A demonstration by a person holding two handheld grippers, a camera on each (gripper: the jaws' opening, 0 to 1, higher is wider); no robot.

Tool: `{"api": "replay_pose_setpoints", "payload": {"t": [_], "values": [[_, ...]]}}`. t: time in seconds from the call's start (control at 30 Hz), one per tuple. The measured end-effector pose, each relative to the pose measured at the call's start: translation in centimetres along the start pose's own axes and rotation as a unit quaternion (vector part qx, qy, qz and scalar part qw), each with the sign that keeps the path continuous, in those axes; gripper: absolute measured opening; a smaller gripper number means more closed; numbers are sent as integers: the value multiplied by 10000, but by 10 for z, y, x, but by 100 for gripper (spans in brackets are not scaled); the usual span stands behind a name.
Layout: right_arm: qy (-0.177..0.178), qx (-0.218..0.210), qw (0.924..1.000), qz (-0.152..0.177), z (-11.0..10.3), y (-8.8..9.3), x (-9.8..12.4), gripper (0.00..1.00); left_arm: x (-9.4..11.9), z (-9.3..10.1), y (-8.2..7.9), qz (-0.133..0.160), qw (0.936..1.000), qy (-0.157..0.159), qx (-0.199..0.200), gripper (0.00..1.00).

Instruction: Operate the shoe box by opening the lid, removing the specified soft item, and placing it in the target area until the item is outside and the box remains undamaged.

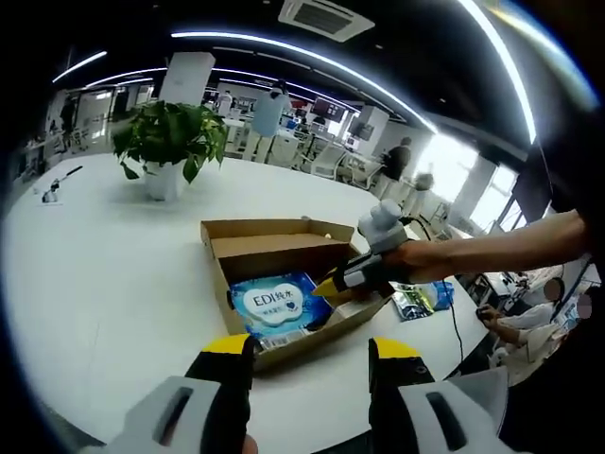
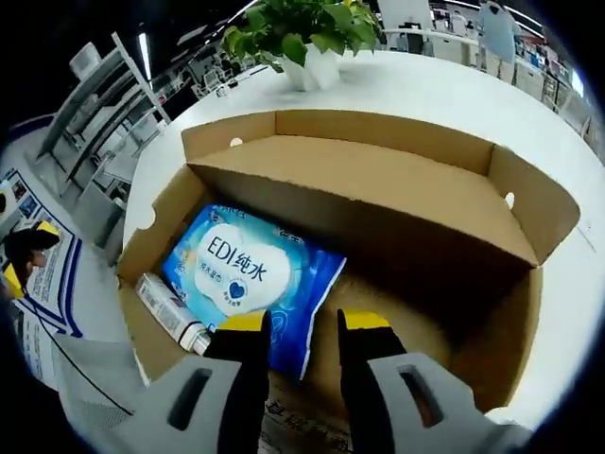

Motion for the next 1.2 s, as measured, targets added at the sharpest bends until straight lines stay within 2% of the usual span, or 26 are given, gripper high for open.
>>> {"api": "replay_pose_setpoints", "payload": {"t": [0.2, 0.3, 0.4, 0.57, 0.7, 0.83, 0.93, 1.2], "values": [[-34, -121, 9997, -194, -2, 10, -14, 11, 2, -4, 3, -27, 10000, -28, 41, 49], [-24, -264, 9995, -145, -3, 10, -15, 9, 2, -5, 2, -20, 10000, -25, 59, 49], [-10, -433, 9990, -113, -5, 8, -14, 2, -1, -4, 1, -37, 10000, -11, 59, 49], [97, -313, 9993, -167, -5, 7, -12, 0, -9, 0, -1, -91, 9999, 44, -11, 49], [180, -139, 9994, -270, -2, 14, -4, 0, -16, 3, -2, -137, 9998, 99, -37, 49], [158, -425, 9988, -210, 4, 16, 5, 0, -26, 9, -2, -211, 9996, 174, -80, 49], [253, -385, 9986, -253, 16, 14, 4, 0, -33, 12, -3, -244, 9994, 228, -100, 49], [239, -411, 9988, -149, 18, 17, 9, 0, -54, 18, -5, -357, 9987, 319, -167, 49]]}}
Point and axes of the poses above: the point that each gripper's makers call its tool centre point, and the gripper's own axes: x roughly backward along the fingers, z roughly to its right, y roughly out of its underside, the point moved 2 cm from there along x, roughly backward along the fingers, and after that the axes turned 14 degrees about x, right-handed, at the moved point
